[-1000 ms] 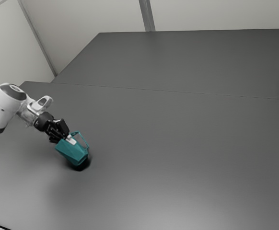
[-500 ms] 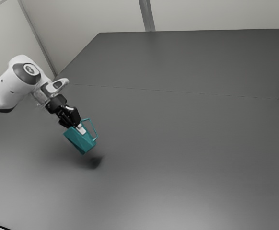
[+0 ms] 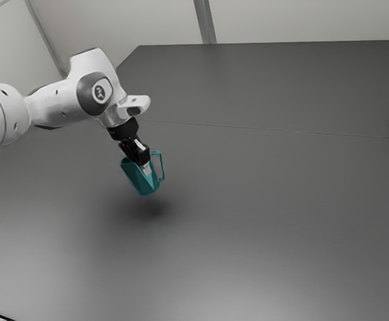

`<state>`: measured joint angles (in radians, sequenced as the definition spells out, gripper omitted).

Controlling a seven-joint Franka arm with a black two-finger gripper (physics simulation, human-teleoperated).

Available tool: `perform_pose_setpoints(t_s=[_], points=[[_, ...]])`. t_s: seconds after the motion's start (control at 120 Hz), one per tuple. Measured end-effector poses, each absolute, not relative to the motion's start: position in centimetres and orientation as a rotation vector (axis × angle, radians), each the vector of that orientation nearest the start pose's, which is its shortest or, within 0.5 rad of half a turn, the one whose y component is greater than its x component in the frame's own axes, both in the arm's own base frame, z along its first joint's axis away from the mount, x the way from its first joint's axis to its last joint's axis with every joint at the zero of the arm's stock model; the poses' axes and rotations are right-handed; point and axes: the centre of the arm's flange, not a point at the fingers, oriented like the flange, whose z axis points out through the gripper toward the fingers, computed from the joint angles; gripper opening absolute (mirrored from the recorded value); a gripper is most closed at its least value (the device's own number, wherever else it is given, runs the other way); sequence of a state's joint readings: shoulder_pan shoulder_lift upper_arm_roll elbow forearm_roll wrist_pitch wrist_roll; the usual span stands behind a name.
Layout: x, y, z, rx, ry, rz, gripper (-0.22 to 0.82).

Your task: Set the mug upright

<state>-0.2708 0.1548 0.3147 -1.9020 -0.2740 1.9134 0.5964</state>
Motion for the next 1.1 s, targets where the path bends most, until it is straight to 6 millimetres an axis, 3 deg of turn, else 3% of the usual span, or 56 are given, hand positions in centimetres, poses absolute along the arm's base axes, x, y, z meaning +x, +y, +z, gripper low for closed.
perform_pose_setpoints(t_s=[0.408,0.508,0.767,1.0,1.1], points=[[62.3,-6.3,36.5,-2.990,0.944,0.022,-0.18],[63.3,-7.5,36.2,-2.916,0.995,-0.015,-0.18],[64.2,-7.8,34.5,-2.858,1.023,-0.042,-0.18],[64.5,-7.0,33.7,-2.925,0.957,-0.075,-0.18],[64.5,-7.1,33.6,-2.934,0.953,-0.081,0.03]])
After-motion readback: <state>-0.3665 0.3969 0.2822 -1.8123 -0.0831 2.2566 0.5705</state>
